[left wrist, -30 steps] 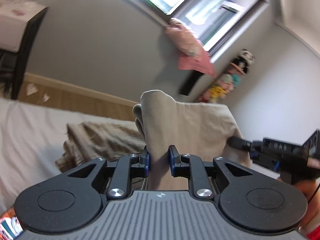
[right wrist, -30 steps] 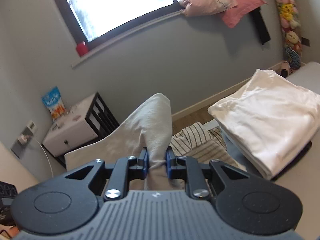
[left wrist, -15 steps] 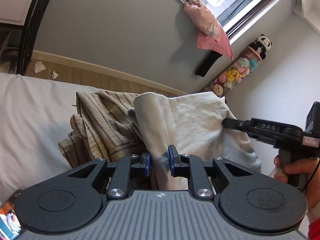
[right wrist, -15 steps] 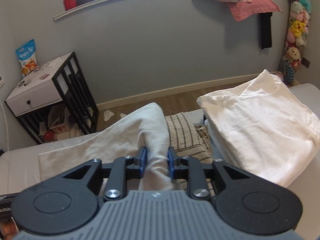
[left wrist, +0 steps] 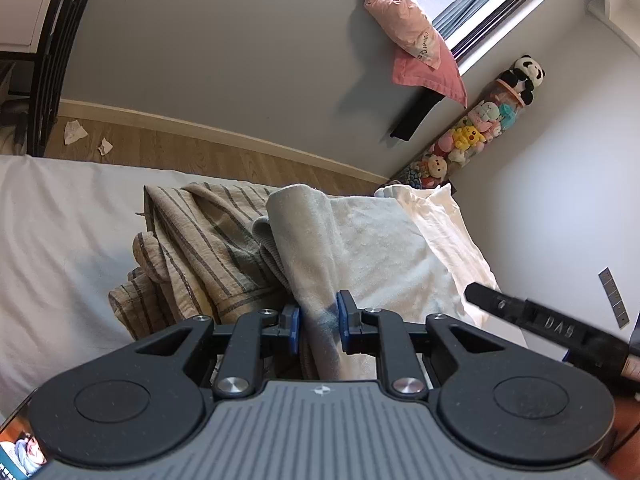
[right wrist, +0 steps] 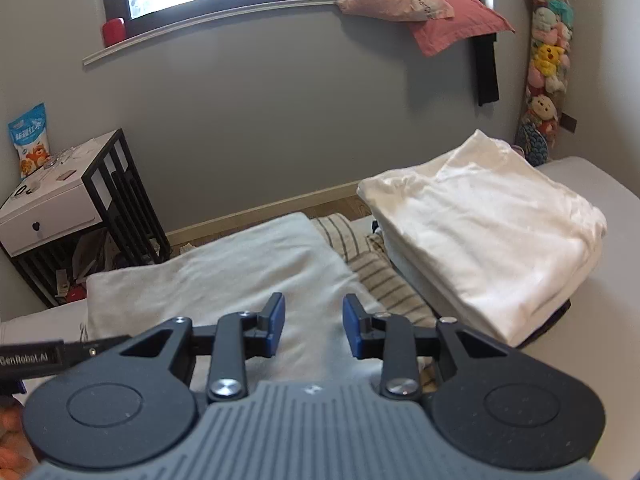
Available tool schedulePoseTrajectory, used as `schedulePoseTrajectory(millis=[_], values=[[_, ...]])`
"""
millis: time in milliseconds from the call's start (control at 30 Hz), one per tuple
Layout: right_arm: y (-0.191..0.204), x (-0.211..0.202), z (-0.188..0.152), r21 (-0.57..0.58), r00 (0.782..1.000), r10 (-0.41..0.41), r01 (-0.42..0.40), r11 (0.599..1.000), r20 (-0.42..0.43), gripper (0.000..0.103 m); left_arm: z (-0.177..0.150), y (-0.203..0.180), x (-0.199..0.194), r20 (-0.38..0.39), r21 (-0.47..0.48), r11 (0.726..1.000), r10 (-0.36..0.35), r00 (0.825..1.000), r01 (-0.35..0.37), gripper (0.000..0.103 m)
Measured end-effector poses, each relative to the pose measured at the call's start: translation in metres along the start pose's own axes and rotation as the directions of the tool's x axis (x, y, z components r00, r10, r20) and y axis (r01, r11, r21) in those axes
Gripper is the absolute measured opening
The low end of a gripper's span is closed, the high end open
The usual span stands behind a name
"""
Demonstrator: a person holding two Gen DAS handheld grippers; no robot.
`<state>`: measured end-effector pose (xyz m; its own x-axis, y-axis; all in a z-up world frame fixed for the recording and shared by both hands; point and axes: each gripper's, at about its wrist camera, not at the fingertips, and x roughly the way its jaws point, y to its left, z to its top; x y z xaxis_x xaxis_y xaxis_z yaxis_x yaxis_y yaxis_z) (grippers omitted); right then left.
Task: Fold clothes
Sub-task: 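Lower the trousers onto the striped clothes and open both tools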
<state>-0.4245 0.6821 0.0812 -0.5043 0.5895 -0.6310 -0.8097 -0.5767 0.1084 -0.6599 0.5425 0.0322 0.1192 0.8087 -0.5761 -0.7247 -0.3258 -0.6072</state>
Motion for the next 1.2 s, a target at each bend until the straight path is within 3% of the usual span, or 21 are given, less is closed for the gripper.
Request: schedulePoseTrajectory(millis=[200,467,767,967,1200], values=[[-0.003,0.032,0.001,0.076,1.0,-0.018,0.017,0.997,0.008,0.035,0.005,0.002,0.008,-0.027,-0.011,1.0,0.006,1.0,-0.006,0.021],[-0.021,0.077,-0.021,0.131,0.997,-0.014,0.024,0.991,-0.078,0.032,-0.001,0.018,0.031,-0.077,-0.013,1.0,-0.029,0.997,0.028,0.023],[-0.013,0.075,-0.024,0.109,0.994,-0.059,0.07,0.992,-0.096,0.033,0.0,0.004,0.015,-0.086,0.163,0.987,0.01,0.996,0.004,0.026],[0.007,0.044,-0.012,0.052,0.996,-0.088,0.089,0.995,-0.022,0.036,0.017,-0.006,-0.015,-0.106,0.301,0.954,0.034,0.994,0.0,0.03],[0.025,0.01,-0.015,-0.029,0.998,-0.07,0.07,0.997,0.009,0.042,0.042,-0.033,-0.045,-0.056,0.501,0.865,-0.008,0.998,0.035,0.03]])
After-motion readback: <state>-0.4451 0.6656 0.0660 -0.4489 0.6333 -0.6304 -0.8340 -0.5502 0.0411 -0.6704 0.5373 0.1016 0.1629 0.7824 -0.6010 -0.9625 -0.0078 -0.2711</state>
